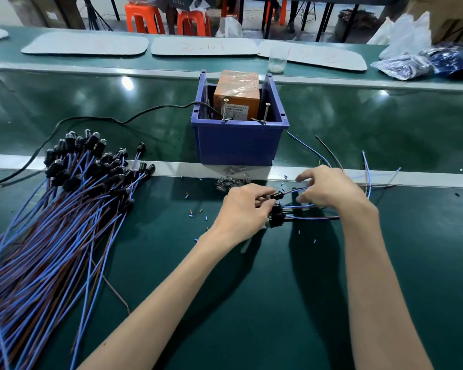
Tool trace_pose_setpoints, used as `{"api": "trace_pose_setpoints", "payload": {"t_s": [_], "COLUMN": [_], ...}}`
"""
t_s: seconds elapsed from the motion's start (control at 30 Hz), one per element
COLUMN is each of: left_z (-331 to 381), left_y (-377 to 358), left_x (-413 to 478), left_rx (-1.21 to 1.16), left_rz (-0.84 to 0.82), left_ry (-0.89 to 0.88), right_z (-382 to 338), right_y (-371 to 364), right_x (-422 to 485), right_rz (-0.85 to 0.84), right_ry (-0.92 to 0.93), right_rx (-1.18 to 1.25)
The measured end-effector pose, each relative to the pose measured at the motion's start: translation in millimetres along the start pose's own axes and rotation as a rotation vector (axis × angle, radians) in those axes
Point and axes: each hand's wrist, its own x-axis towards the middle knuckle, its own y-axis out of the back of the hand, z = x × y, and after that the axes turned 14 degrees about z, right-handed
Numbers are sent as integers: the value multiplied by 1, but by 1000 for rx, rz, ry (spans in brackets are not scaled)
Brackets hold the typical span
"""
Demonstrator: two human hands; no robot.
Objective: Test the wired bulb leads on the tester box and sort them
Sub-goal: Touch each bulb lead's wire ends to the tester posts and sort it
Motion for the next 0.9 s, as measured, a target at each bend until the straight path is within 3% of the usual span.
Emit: {"api": "trace_pose_setpoints", "payload": {"t_s": [0.13, 0.27, 0.37, 0.6, 0.9], "left_z": [-5, -33, -54, -78, -83], "left_y": [40, 96, 112, 116, 114], "left_x": [21, 41, 41, 38, 42], "left_rx": [152, 691, 931, 841, 897], "left_rz": [-7, 328, 370, 582, 484], "left_ry": [14, 120, 221, 203, 246], "right_z": [-1, 1, -3, -14, -26], "right_y": [-5, -6, -6, -8, -8], "right_x": [1, 3, 3, -2, -11], "right_rz": [-16, 27, 36, 121, 92], "right_ry": [5, 38, 63, 164, 241], "right_rx": [-29, -27, 2, 19, 94]}}
